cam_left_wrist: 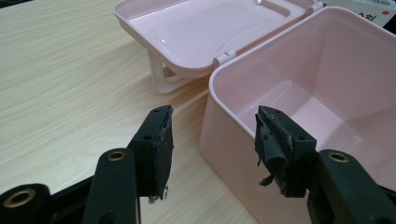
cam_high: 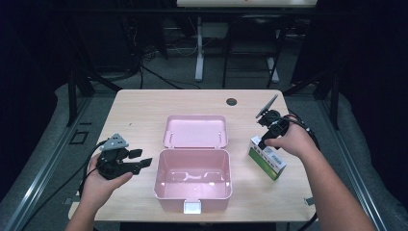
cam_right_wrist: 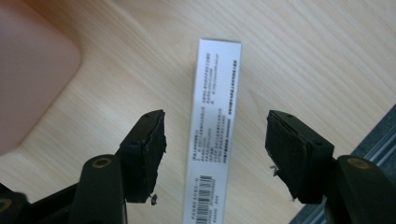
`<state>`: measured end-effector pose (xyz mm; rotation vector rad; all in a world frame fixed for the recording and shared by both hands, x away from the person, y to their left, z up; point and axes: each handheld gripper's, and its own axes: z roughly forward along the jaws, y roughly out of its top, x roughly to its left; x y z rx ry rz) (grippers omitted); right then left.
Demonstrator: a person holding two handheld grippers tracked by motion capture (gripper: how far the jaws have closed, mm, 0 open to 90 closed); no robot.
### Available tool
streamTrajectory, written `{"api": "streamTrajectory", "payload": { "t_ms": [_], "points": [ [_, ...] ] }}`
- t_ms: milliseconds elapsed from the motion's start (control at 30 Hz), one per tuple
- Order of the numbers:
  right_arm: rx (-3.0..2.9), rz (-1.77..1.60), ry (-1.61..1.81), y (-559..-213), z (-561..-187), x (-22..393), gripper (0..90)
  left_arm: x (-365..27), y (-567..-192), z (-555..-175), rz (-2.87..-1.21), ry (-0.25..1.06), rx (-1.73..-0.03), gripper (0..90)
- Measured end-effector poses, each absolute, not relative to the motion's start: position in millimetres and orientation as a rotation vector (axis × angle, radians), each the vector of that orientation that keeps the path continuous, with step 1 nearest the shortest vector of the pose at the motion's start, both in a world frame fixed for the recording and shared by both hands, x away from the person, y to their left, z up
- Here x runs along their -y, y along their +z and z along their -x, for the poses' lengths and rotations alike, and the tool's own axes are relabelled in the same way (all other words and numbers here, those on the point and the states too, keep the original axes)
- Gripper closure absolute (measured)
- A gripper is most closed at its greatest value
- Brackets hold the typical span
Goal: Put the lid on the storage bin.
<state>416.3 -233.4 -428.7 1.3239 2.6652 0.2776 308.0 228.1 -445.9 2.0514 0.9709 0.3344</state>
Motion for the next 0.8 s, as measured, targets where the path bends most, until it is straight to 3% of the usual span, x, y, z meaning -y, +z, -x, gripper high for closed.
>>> {"api": "streamTrajectory", "payload": {
  "t_ms": [300,800],
  "points": [
    [-2.708,-1.375,0.171,-441,-425,241,39.1,-229,-446,-309,-2.038,0.331,-0.967,46.2],
    [-2.766,-1.416,0.138,-463,-429,236,52.4,-231,-448,-311,-2.056,0.335,-0.982,46.5]
  ]
}}
